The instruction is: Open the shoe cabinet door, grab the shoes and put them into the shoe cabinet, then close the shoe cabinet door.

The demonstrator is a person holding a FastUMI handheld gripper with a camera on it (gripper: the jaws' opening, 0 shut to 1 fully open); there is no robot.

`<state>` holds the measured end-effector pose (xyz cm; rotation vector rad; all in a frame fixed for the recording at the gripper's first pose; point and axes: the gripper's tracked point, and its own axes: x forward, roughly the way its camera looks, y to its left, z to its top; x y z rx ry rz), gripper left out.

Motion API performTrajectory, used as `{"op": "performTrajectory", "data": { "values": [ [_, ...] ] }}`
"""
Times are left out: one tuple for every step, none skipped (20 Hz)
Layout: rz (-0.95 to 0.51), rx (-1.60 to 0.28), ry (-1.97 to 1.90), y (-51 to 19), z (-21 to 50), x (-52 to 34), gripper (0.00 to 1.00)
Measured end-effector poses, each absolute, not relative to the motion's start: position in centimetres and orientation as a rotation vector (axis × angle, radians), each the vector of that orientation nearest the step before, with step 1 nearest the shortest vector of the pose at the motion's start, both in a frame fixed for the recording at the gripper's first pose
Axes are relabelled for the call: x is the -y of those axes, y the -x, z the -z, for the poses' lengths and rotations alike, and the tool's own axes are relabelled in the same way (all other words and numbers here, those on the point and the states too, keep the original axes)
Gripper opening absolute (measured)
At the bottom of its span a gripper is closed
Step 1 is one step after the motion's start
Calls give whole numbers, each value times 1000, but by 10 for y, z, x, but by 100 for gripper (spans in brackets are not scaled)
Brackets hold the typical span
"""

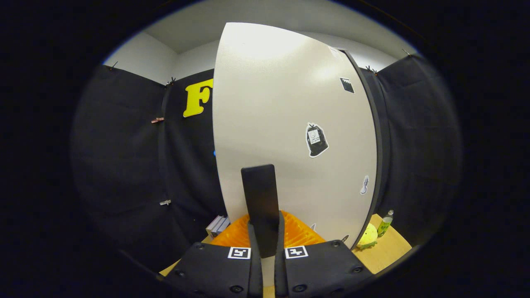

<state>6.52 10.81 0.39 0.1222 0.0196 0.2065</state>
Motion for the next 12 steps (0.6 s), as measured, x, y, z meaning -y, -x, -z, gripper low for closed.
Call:
{"op": "performTrajectory", "data": {
  "values": [
    [-212,-20,-125,-58,-4,-102,15],
    [-215,-17,-133,-52,-5,-95,15],
    [-216,-18,-139,-46,-5,-89,15],
    [-219,-17,-137,-39,-5,-82,15],
    [-222,-14,-137,-34,-5,-76,15],
    [-223,-14,-141,-29,-5,-70,15],
    [-221,-8,-143,-24,-7,-62,15],
    [-219,-9,-145,-21,-7,-58,15],
    [-215,-6,-147,-17,-7,-52,15],
    [-212,-4,-144,-12,-7,-45,15],
    [-209,-5,-148,-8,-7,-36,15],
    [-205,-5,-158,-4,-6,-29,15]
  ]
}}
